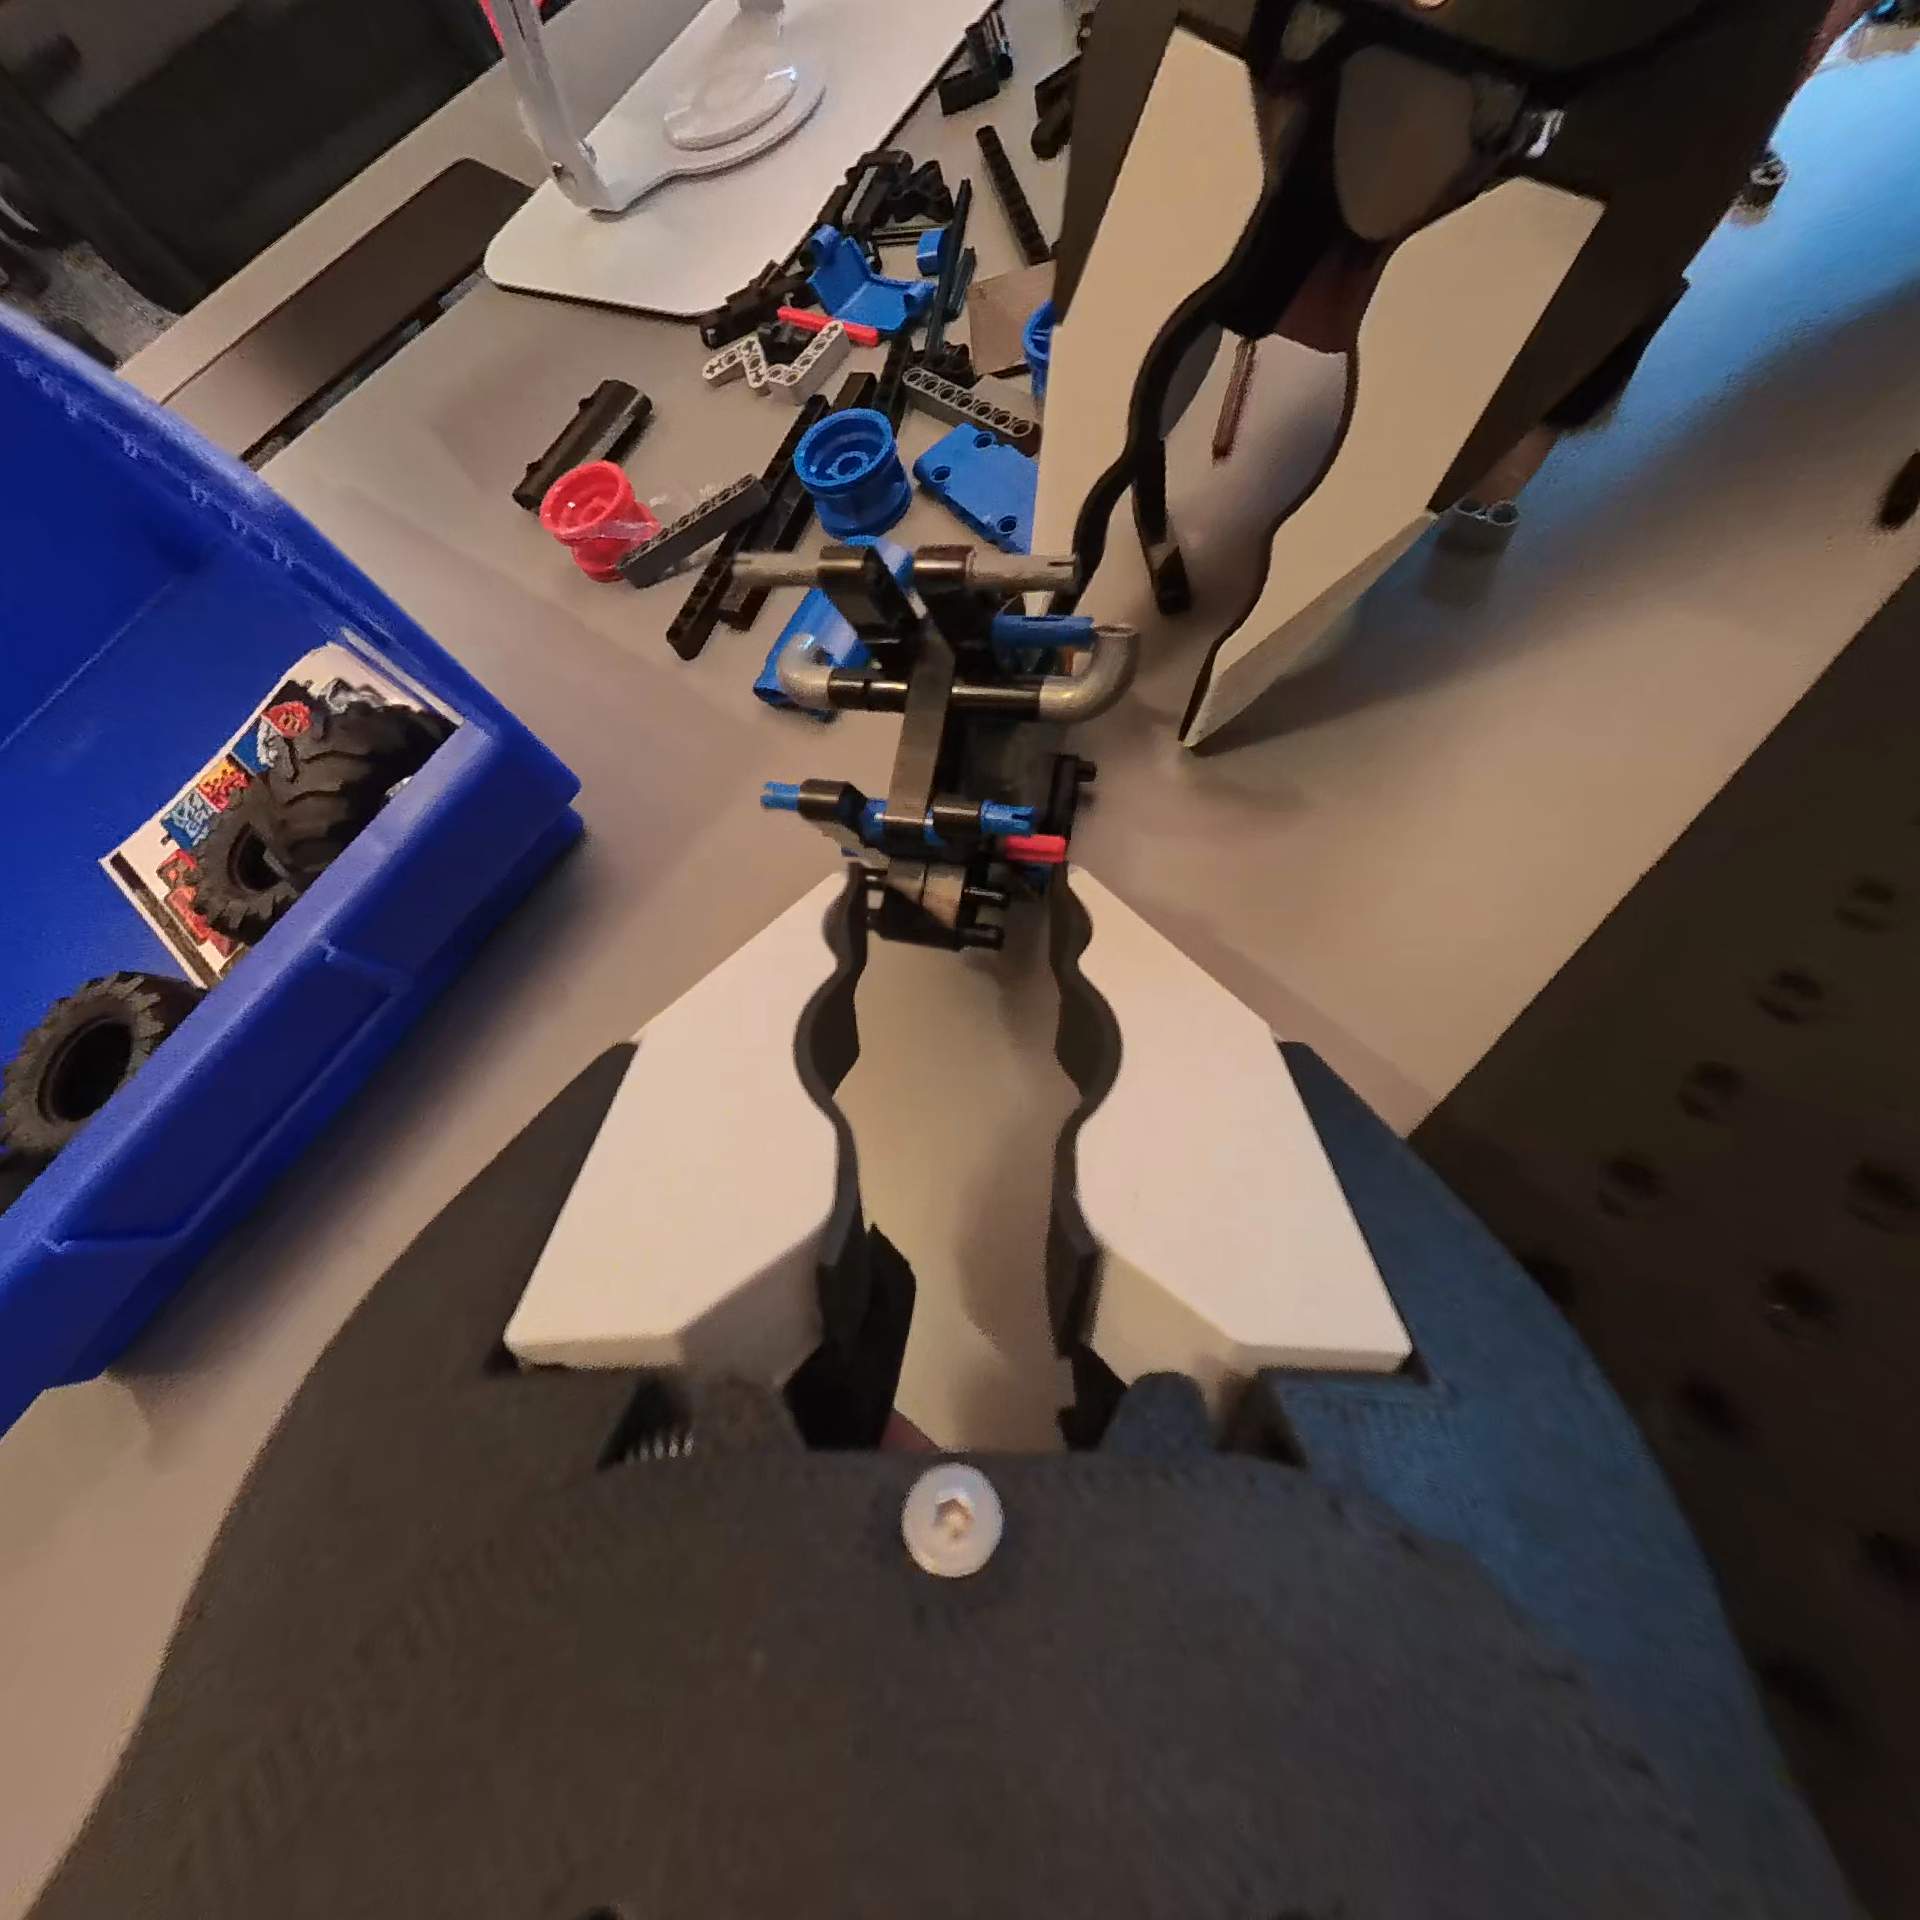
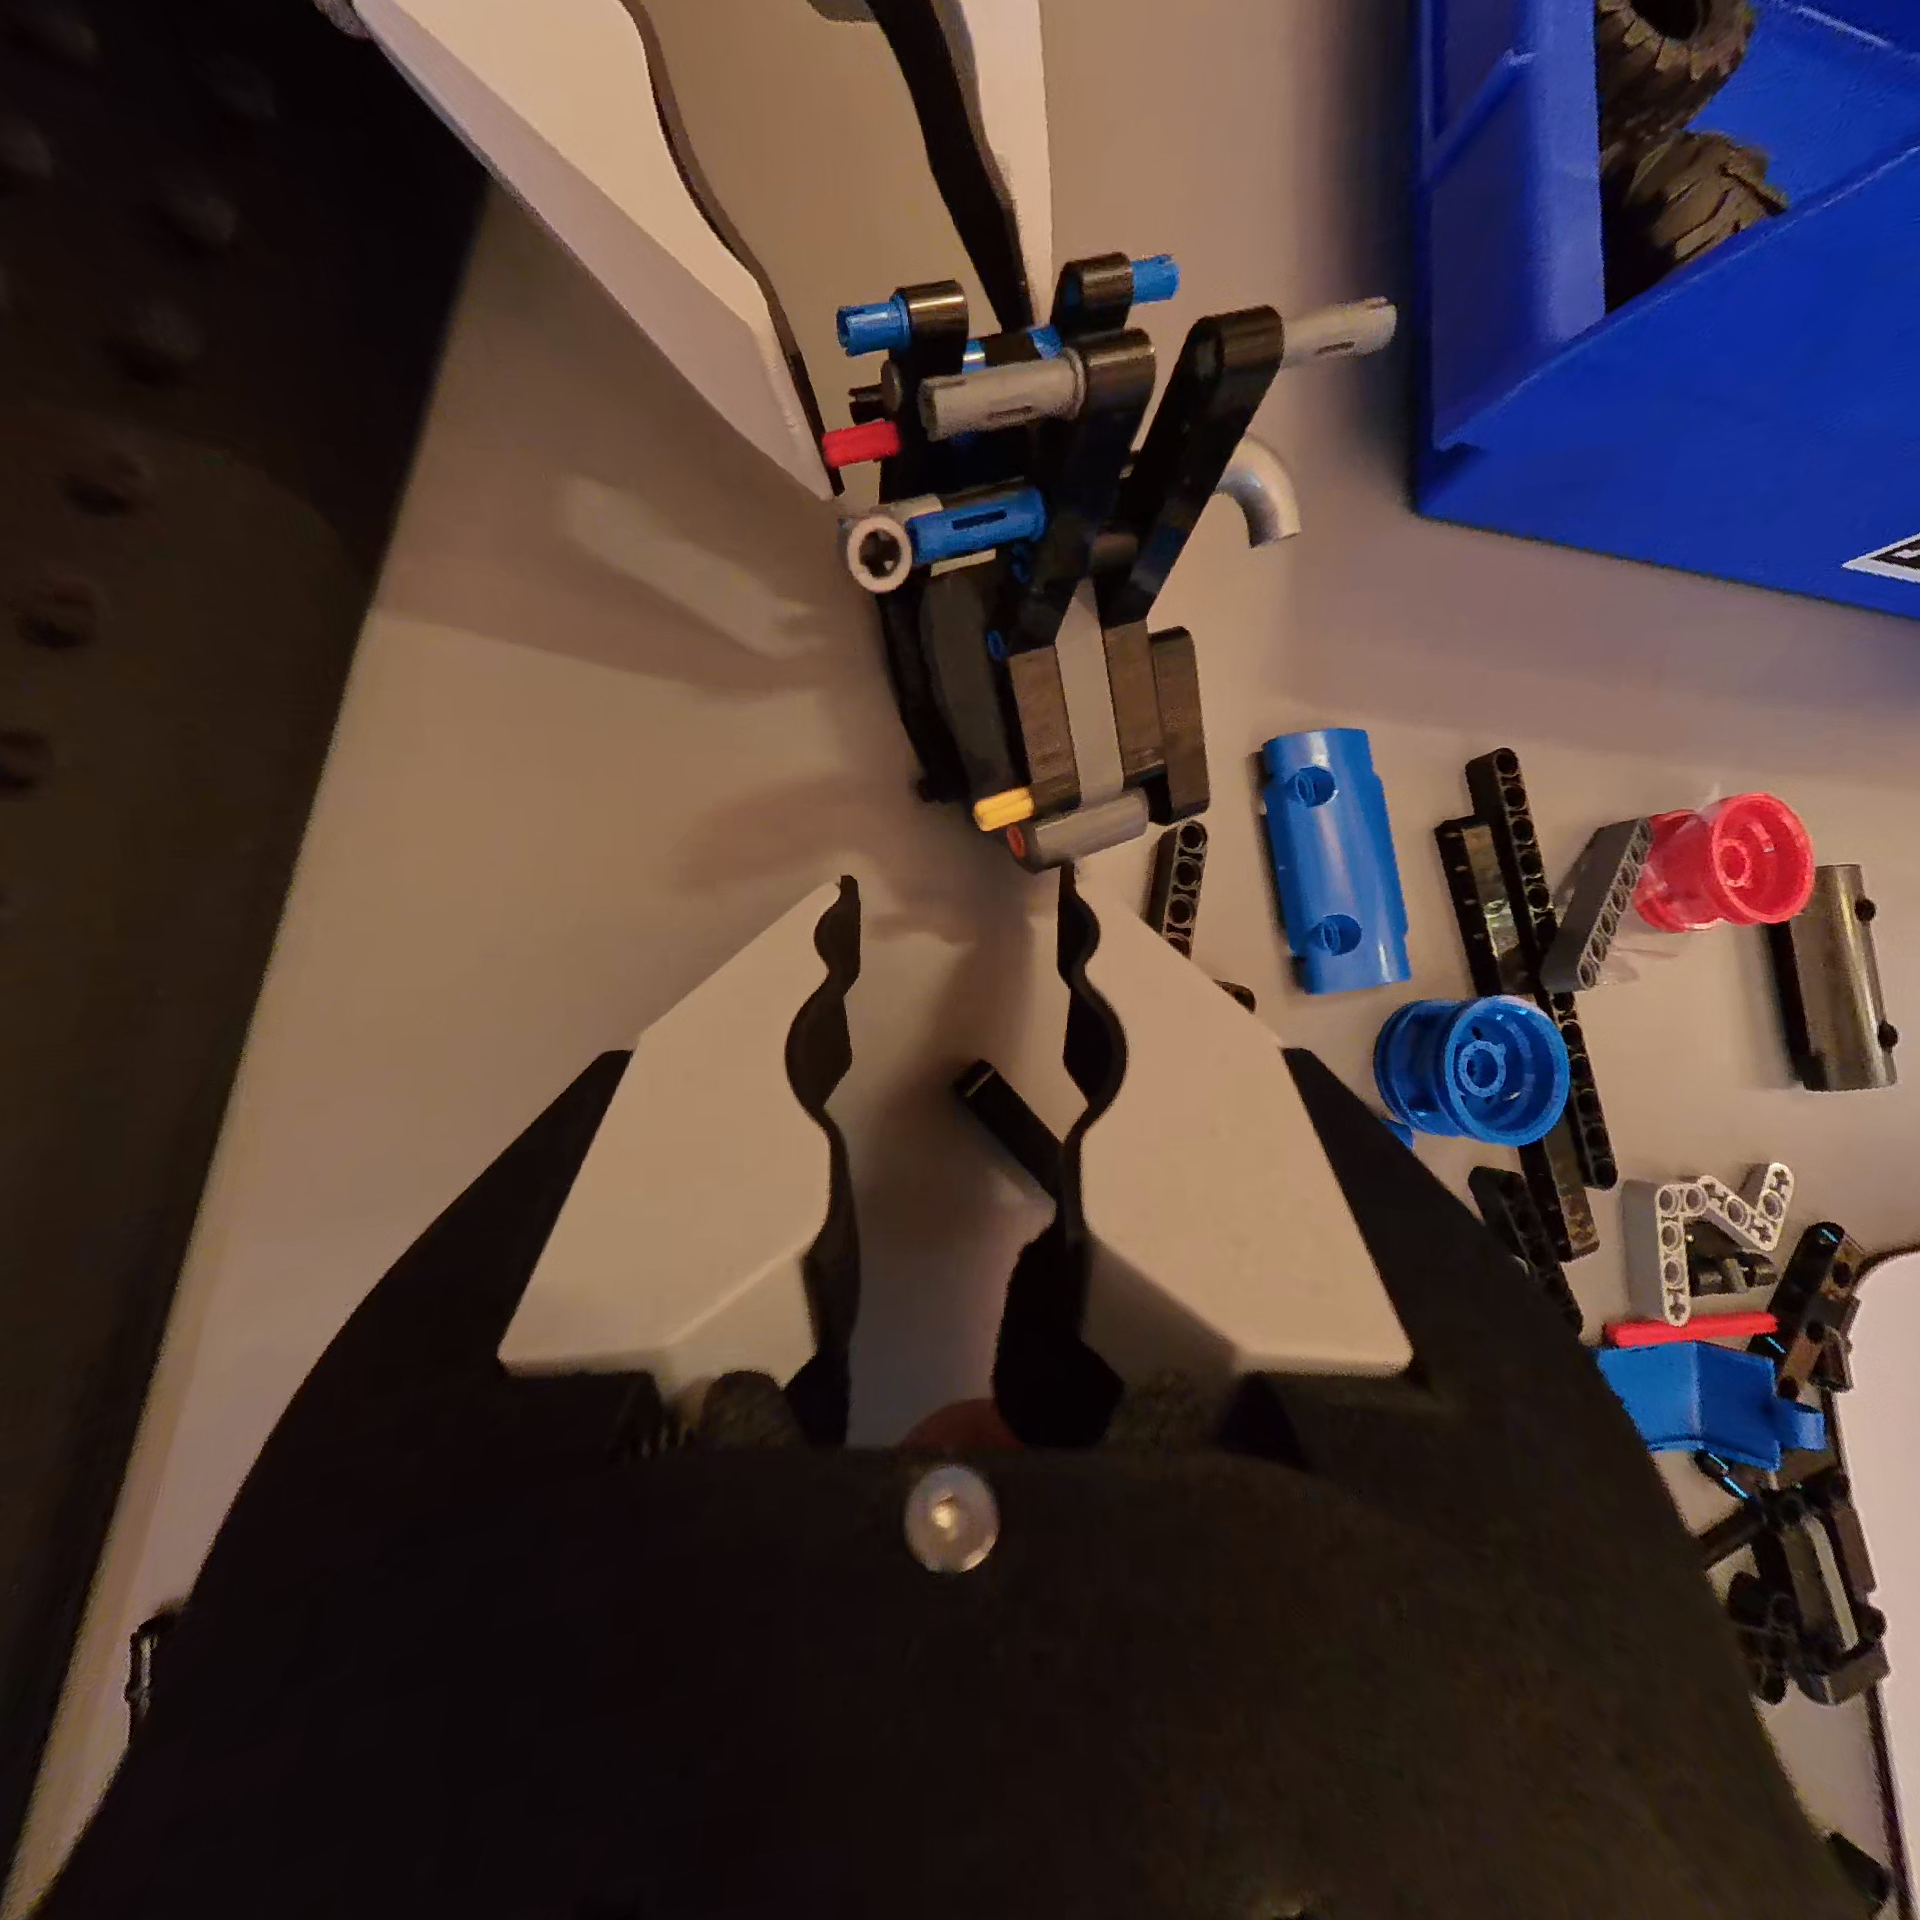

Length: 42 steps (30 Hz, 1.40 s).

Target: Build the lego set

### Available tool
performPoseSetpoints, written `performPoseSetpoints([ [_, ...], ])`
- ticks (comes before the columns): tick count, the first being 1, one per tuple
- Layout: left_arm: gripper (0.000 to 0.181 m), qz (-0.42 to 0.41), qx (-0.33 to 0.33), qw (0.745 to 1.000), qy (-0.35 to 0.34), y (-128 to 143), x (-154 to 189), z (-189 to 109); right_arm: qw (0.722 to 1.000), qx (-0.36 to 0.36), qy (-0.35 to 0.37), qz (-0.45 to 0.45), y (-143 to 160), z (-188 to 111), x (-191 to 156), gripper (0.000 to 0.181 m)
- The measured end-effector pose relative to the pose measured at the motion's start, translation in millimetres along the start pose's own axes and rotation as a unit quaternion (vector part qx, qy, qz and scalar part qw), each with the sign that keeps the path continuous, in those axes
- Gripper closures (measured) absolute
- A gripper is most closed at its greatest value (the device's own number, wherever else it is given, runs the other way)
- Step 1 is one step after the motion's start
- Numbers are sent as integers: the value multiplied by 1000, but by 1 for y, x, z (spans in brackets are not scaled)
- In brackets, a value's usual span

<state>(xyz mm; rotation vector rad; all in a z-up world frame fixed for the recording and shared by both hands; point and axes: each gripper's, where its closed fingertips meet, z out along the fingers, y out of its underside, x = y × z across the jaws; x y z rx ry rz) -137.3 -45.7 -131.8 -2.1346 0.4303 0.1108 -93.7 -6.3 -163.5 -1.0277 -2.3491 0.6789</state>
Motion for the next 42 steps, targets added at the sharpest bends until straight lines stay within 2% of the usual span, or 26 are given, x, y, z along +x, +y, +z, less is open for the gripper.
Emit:
performPoseSetpoints([
  [14, 147, 2, 18, 1000, -1, -8, -2, 1, 1000, -5, -15, 3, 5, -1, -2, 146],
  [23, 151, -7, -18, 1000, -6, 12, -12, 4, 999, 4, -36, -14, -3, -2, -16, 149],
  [27, 150, -12, -20, 1000, -7, 15, -16, 2, 1000, -1, -16, -8, -1, -7, -5, 148],
  [35, 151, -12, -44, 998, -38, 26, -32, -1, 998, 48, 31, -11, -22, -5, 13, 126],
  [39, 151, -13, -70, 995, -74, 36, -45, -4, 998, 59, -9, -24, -28, 1, -8, 132],
  [42, 149, -21, -70, 995, -74, 39, -47, -7, 997, 60, -30, -30, -27, 0, -17, 134],
])
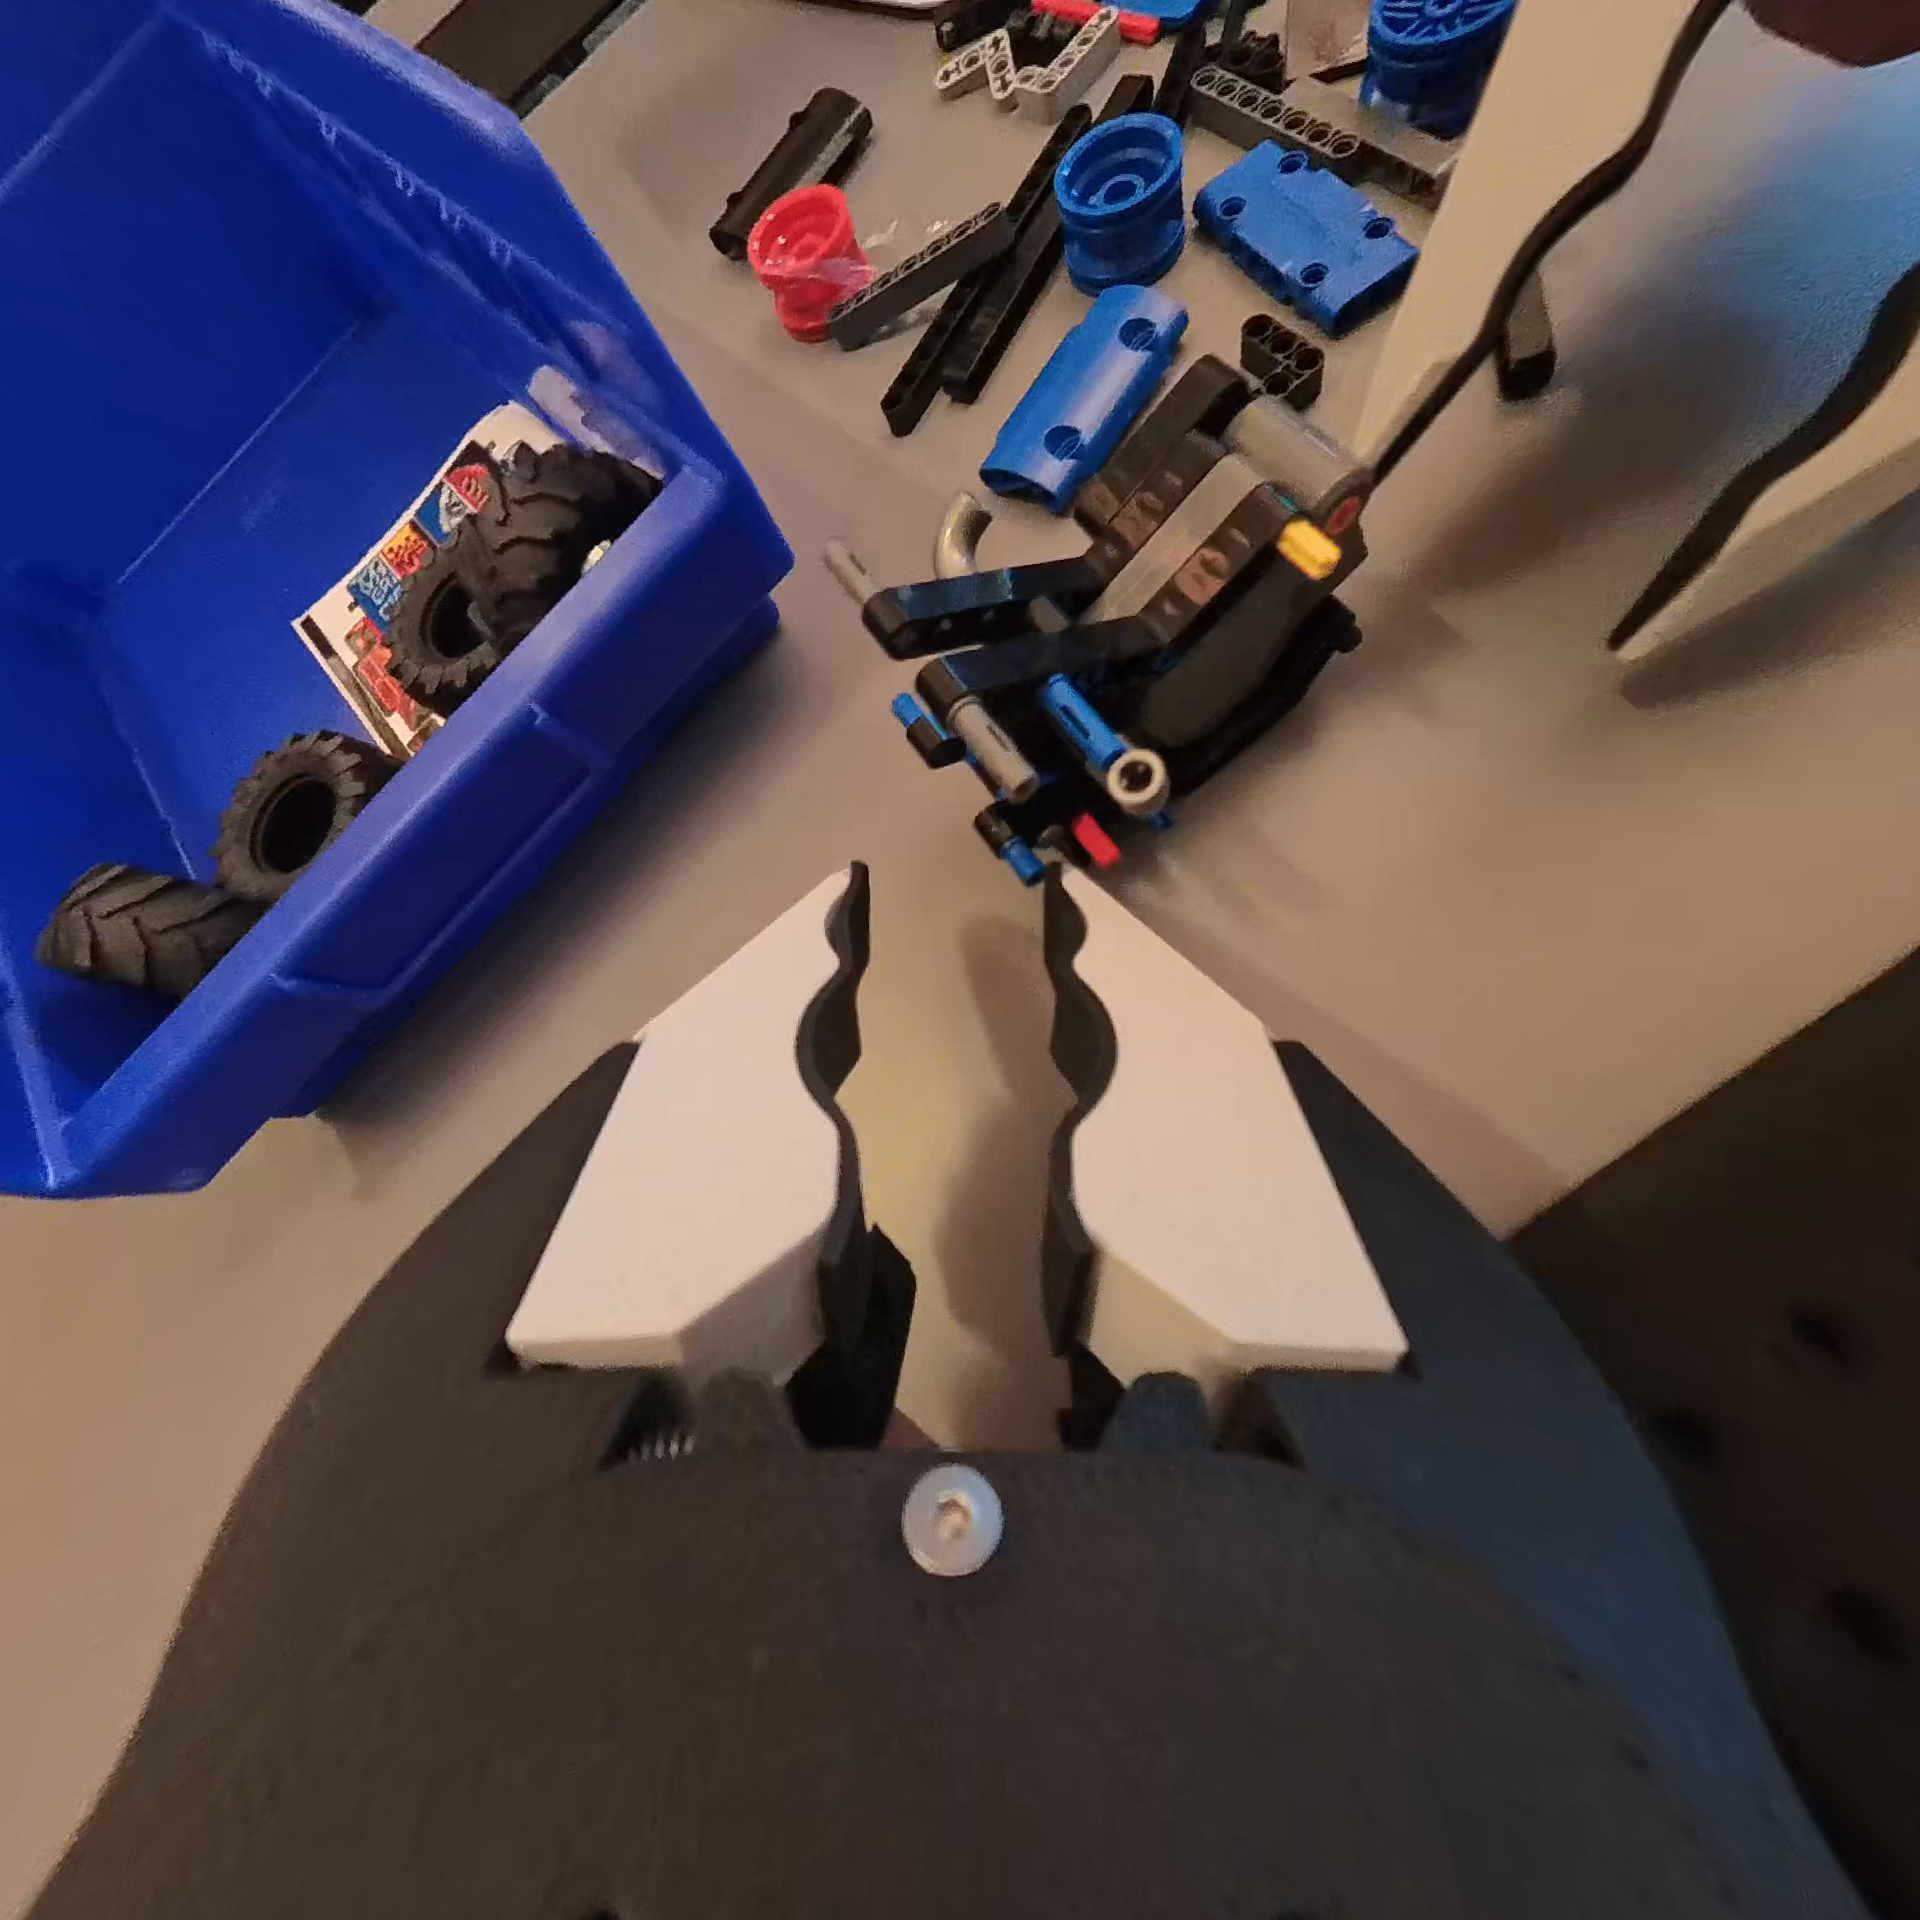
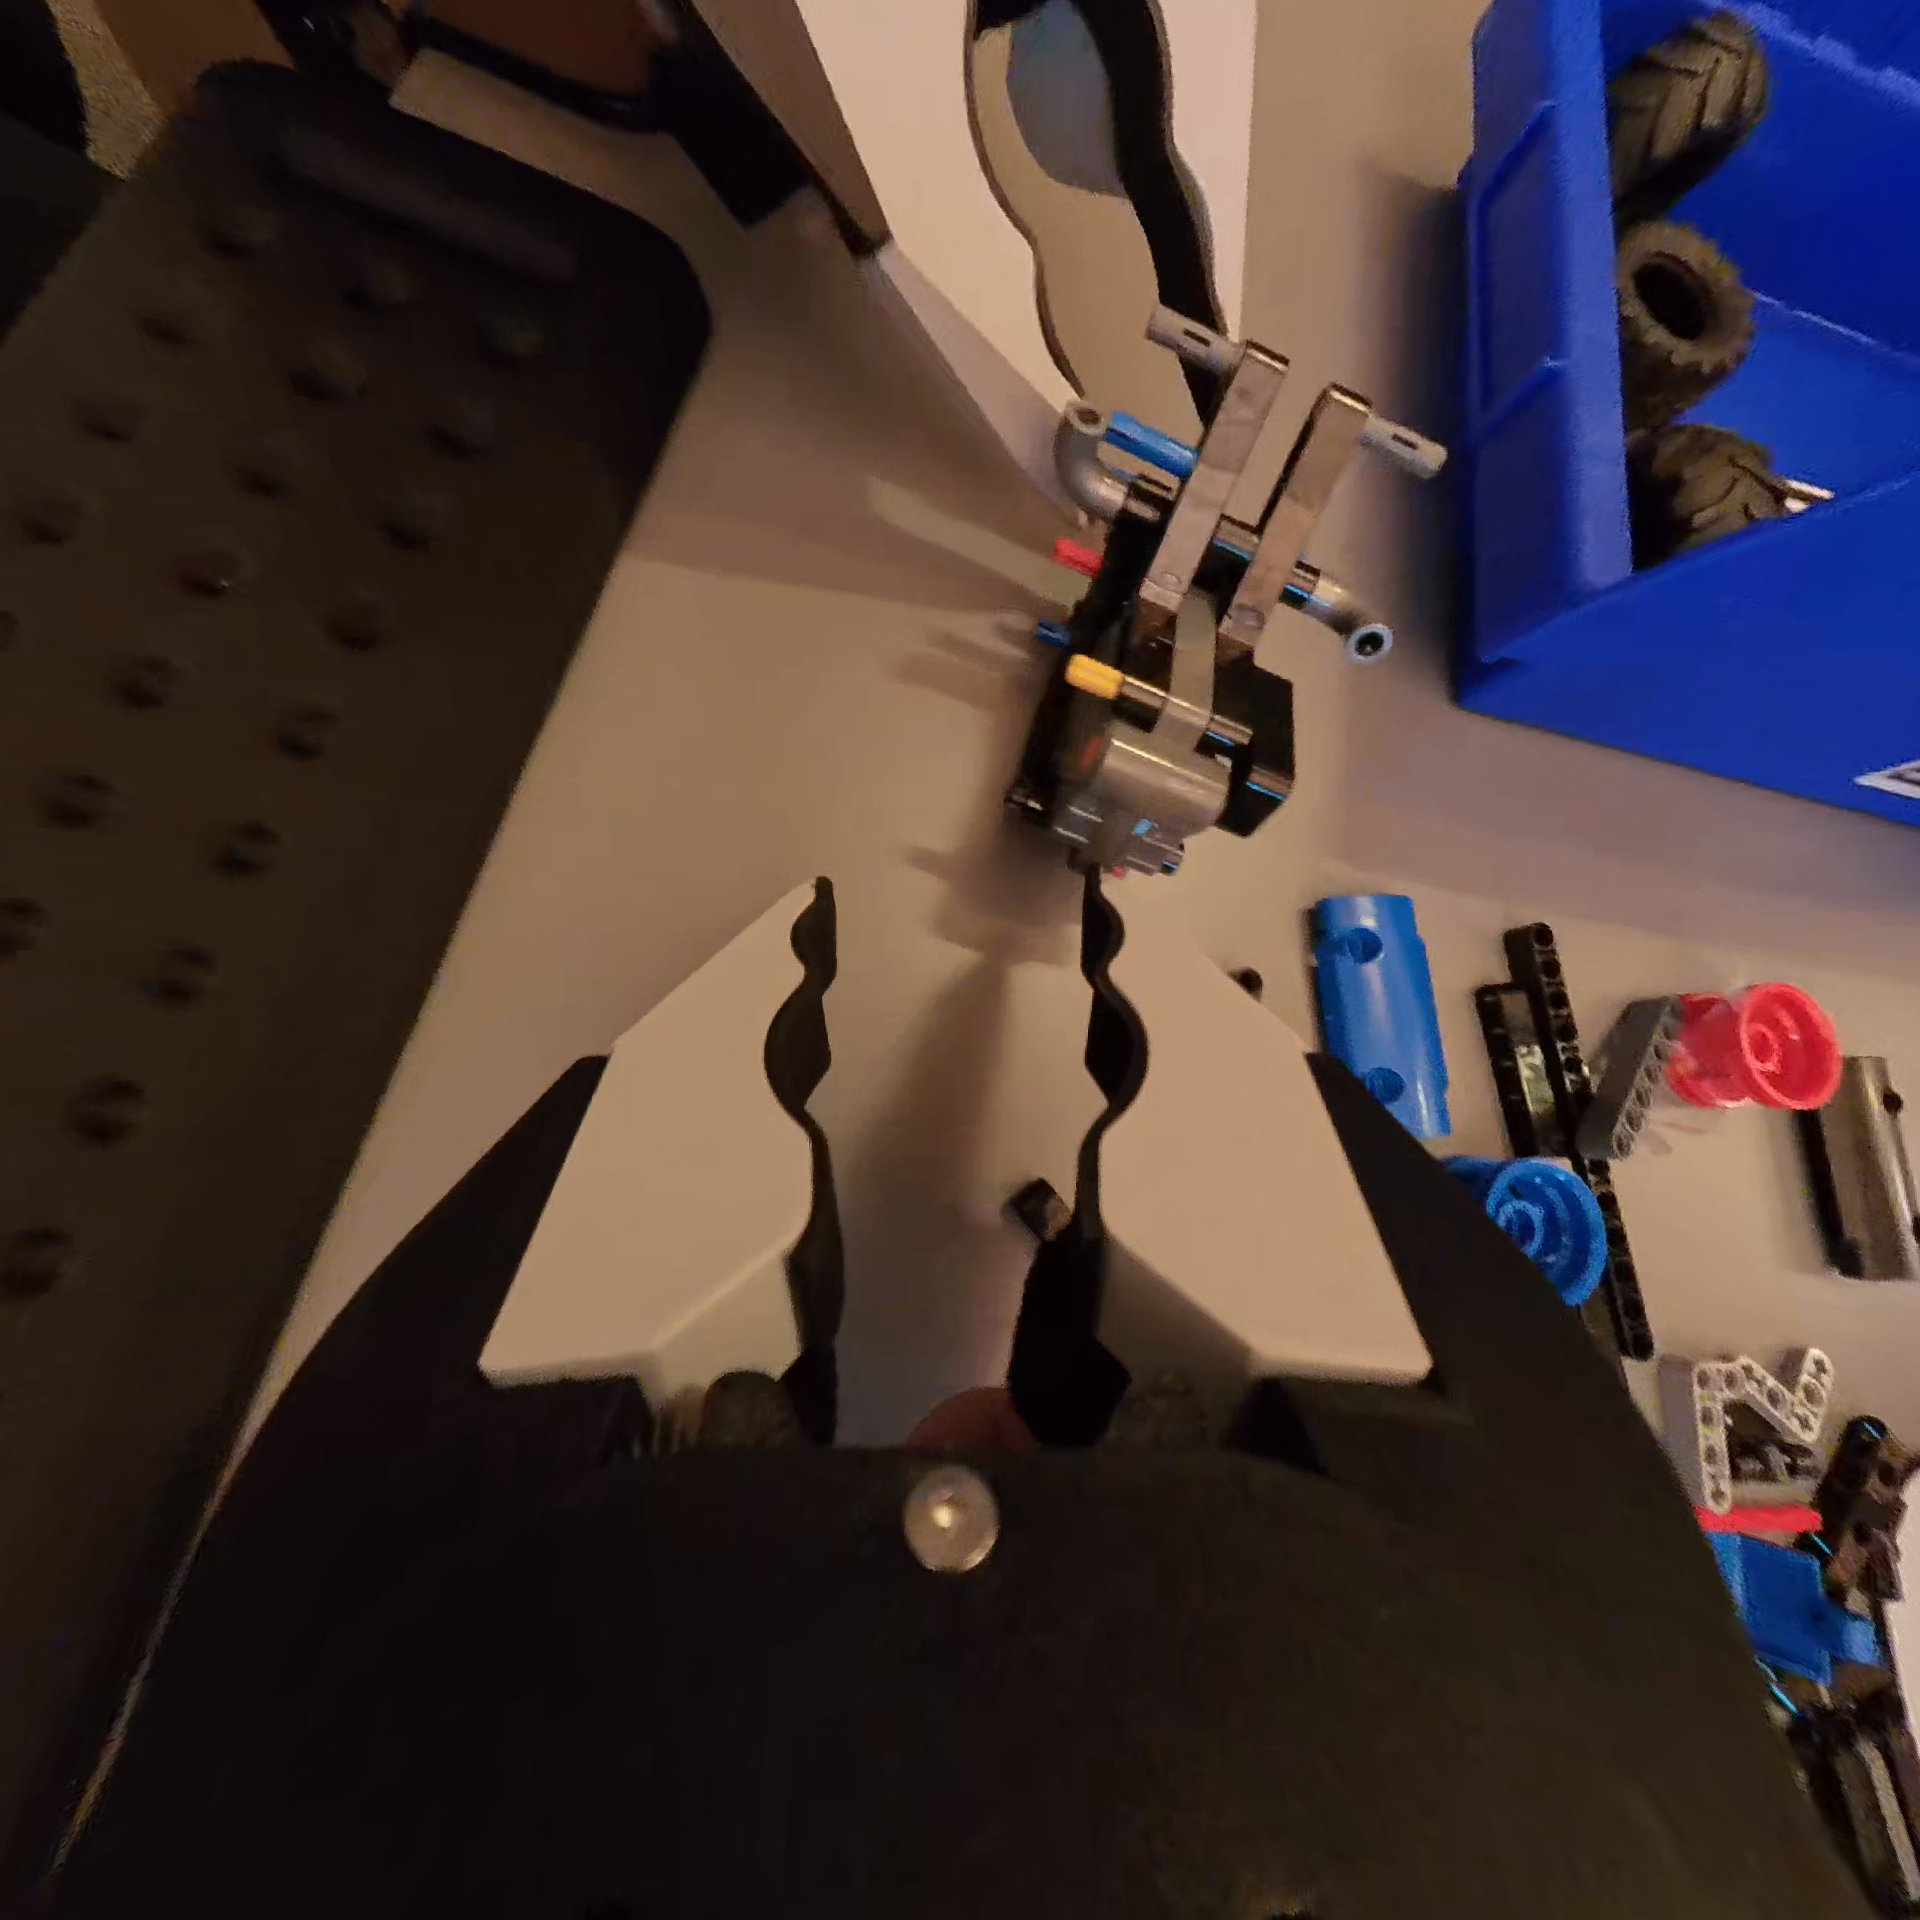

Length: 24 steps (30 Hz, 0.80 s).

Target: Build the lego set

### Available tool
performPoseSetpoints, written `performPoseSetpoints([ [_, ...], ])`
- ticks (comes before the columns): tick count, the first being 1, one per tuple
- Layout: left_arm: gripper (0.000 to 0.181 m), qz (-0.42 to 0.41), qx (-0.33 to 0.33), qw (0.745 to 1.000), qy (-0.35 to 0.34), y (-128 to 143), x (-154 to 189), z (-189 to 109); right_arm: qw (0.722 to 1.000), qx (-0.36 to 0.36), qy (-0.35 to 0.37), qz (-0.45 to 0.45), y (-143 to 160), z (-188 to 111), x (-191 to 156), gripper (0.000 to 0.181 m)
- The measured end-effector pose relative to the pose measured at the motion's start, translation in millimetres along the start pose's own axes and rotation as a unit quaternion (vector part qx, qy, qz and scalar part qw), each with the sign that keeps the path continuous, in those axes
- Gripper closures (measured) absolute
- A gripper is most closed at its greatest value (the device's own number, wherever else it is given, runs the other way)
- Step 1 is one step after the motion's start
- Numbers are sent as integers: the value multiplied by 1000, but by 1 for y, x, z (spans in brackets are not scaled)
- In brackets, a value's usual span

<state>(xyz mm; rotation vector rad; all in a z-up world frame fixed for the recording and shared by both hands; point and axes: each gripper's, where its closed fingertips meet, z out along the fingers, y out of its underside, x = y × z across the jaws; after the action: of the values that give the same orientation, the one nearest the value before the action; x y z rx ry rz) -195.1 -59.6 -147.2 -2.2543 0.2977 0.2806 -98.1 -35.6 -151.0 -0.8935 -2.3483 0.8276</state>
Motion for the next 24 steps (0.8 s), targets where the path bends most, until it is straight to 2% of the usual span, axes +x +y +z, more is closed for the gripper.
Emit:
performPoseSetpoints([
  [5, 138, -65, 66, 993, 67, -16, 8, -21, 1000, -8, 14, 25, 8, -7, 14, 136],
  [9, 131, -170, 130, 965, 150, -50, 14, -32, 999, -11, 16, 32, 10, -8, 17, 136],
  [12, 139, -183, 106, 968, 138, -57, 17, -17, 999, -10, 16, 33, 10, -9, 17, 136],
  [13, 146, -184, 94, 970, 131, -56, 17, -12, 999, -11, 16, 33, 11, -9, 17, 136],
  [15, 170, -185, 84, 971, 129, -57, 19, -4, 999, -13, 18, 33, 12, -11, 17, 136],
  [16, 170, -180, 85, 972, 128, -60, 19, -1, 999, -13, 19, 34, 12, -12, 18, 136],
  [19, 174, -110, 101, 983, 103, -72, 20, -6, 999, -16, 23, 43, 16, -16, 24, 136],
  [21, 176, 27, 108, 992, 53, -81, 27, -13, 998, -11, 26, 54, 17, -23, 30, 136],
  [24, 176, 189, 104, 976, 6, -87, 47, -19, 996, 19, 25, 83, 15, -36, 40, 136],
])
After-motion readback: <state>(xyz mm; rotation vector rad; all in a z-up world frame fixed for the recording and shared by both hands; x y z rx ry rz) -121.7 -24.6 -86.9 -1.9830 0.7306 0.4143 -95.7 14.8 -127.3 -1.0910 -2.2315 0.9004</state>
